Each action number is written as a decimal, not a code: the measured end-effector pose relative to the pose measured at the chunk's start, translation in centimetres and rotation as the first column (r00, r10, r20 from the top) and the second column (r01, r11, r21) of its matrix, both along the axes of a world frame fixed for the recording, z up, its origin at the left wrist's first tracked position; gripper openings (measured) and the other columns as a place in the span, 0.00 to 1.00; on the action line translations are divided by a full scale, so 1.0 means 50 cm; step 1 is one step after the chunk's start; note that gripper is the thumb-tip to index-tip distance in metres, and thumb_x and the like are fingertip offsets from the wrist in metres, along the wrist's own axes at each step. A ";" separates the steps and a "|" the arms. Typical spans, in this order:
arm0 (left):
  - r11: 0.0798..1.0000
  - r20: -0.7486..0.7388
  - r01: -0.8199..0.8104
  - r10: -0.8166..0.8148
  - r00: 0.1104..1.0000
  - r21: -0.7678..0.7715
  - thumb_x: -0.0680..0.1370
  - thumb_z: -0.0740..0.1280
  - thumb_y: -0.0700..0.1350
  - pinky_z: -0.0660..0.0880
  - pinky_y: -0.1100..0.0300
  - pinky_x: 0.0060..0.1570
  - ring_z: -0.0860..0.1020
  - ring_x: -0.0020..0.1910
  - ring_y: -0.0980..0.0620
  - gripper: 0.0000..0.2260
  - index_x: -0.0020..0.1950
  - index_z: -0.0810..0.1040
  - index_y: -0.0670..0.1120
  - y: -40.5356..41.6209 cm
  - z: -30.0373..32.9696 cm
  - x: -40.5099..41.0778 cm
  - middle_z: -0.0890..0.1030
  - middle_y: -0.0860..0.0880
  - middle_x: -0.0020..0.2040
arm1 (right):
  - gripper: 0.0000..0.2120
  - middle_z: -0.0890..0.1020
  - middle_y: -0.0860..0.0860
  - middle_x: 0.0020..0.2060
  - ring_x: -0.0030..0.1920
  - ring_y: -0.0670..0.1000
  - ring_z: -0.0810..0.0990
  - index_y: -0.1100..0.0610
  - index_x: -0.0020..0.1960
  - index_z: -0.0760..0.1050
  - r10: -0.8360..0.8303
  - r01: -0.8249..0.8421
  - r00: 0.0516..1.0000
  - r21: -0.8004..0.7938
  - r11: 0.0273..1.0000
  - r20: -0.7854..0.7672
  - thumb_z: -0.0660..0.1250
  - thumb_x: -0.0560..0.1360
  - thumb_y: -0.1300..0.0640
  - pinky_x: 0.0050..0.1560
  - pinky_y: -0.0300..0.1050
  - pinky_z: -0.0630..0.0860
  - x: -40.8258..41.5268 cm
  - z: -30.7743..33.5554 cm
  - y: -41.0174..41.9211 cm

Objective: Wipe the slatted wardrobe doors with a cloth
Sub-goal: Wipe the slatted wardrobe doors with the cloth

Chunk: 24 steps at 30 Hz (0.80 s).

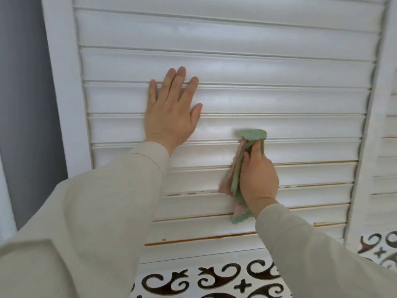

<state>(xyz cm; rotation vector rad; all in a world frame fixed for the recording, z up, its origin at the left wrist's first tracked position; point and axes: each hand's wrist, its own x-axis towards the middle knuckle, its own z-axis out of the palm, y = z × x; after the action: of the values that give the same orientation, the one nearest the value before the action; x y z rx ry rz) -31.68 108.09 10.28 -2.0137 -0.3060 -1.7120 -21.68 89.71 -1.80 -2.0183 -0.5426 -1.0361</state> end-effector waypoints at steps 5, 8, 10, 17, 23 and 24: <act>0.987 0.090 0.012 0.002 0.996 -0.160 0.82 0.55 0.54 0.52 0.37 0.74 0.56 0.79 0.43 0.24 0.79 0.62 0.52 -0.034 -0.027 0.017 0.59 0.46 0.80 | 0.34 0.73 0.58 0.53 0.52 0.59 0.71 0.57 0.76 0.62 0.063 -0.063 0.998 0.062 0.996 0.003 0.63 0.77 0.40 0.54 0.53 0.72 -0.032 -0.019 0.024; 0.987 0.078 0.008 0.004 0.997 -0.160 0.82 0.54 0.54 0.52 0.38 0.75 0.55 0.79 0.43 0.25 0.79 0.61 0.52 -0.033 -0.025 0.012 0.59 0.46 0.80 | 0.31 0.70 0.55 0.56 0.52 0.54 0.71 0.57 0.68 0.66 0.193 -0.169 0.980 0.334 0.927 -0.040 0.73 0.72 0.44 0.56 0.48 0.72 -0.029 -0.006 -0.001; 0.986 0.081 0.000 0.013 0.997 -0.166 0.82 0.54 0.54 0.51 0.38 0.75 0.55 0.79 0.44 0.25 0.79 0.61 0.52 -0.029 -0.023 0.012 0.59 0.46 0.80 | 0.23 0.69 0.54 0.56 0.51 0.53 0.71 0.58 0.60 0.71 0.206 -0.170 0.977 0.416 0.894 -0.045 0.72 0.72 0.46 0.58 0.52 0.74 -0.014 -0.003 -0.023; 0.990 0.119 0.004 0.013 0.993 -0.143 0.82 0.55 0.53 0.53 0.38 0.75 0.57 0.79 0.43 0.24 0.78 0.63 0.51 -0.028 -0.028 0.017 0.61 0.45 0.79 | 0.08 0.75 0.56 0.47 0.47 0.59 0.72 0.59 0.48 0.80 0.257 -0.235 0.913 -0.106 0.966 0.317 0.66 0.75 0.55 0.47 0.53 0.71 -0.034 -0.073 -0.002; 0.991 0.137 0.013 0.005 0.991 -0.133 0.82 0.55 0.53 0.54 0.38 0.75 0.59 0.78 0.43 0.24 0.78 0.64 0.51 -0.027 -0.028 0.018 0.62 0.45 0.79 | 0.09 0.75 0.54 0.43 0.45 0.58 0.71 0.55 0.45 0.81 0.170 -0.107 0.897 -0.172 0.979 0.407 0.65 0.73 0.51 0.44 0.47 0.61 0.000 -0.066 -0.035; 0.991 0.139 0.014 0.004 0.990 -0.134 0.82 0.56 0.53 0.54 0.38 0.75 0.59 0.78 0.43 0.24 0.78 0.64 0.51 -0.027 -0.028 0.018 0.63 0.45 0.79 | 0.08 0.75 0.54 0.42 0.44 0.57 0.71 0.57 0.43 0.81 0.145 -0.100 0.903 -0.130 0.986 0.404 0.67 0.73 0.53 0.44 0.47 0.59 0.010 -0.068 -0.043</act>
<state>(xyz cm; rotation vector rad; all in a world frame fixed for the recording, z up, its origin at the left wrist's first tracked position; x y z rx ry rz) -30.75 106.72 8.89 -1.9926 -0.4753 -1.8842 -21.17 87.57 -5.21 -1.8287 -0.9535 -1.3904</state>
